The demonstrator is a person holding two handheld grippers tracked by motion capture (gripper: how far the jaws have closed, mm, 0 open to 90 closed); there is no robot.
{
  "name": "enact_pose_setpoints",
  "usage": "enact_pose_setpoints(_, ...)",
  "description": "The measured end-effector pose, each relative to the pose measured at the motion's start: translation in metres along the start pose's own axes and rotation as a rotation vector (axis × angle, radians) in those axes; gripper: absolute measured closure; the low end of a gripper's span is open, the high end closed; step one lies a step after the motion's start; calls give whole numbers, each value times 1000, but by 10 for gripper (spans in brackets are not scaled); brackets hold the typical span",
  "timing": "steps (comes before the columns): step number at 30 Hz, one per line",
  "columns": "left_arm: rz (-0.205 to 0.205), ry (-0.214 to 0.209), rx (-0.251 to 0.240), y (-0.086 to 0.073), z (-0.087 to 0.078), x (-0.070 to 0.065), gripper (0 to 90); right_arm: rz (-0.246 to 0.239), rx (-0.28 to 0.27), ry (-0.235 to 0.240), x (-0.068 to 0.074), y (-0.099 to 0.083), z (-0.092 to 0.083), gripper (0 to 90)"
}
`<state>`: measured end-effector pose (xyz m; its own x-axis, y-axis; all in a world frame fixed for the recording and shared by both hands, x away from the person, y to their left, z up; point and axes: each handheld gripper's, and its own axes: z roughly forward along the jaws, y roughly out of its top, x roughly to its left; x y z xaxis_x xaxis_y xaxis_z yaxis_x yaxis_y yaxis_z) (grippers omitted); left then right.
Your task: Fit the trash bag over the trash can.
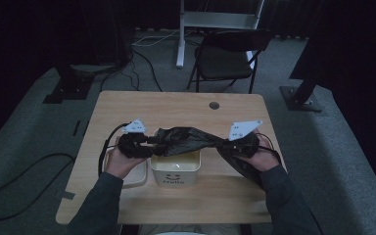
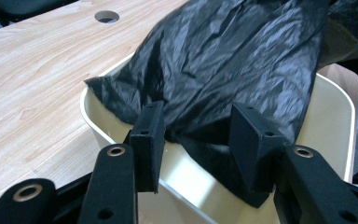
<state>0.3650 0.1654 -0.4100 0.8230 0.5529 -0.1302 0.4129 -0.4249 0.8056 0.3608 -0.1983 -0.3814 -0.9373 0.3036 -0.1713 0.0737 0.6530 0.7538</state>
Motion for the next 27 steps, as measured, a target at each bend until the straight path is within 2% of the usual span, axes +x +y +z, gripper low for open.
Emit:
enact_pose_setpoints(11, 4, -2, 15, -3, 3, -1, 565, -23, 17, 16, 4, 9, 16, 899)
enact_pose_setpoints(15, 6, 0, 5, -3, 1, -2, 565, -27, 20, 25, 6, 12, 21, 900)
enact_pose_setpoints(27, -20, 54, -25, -12, -16, 4, 562, -33, 3, 45, 8, 20, 28, 899)
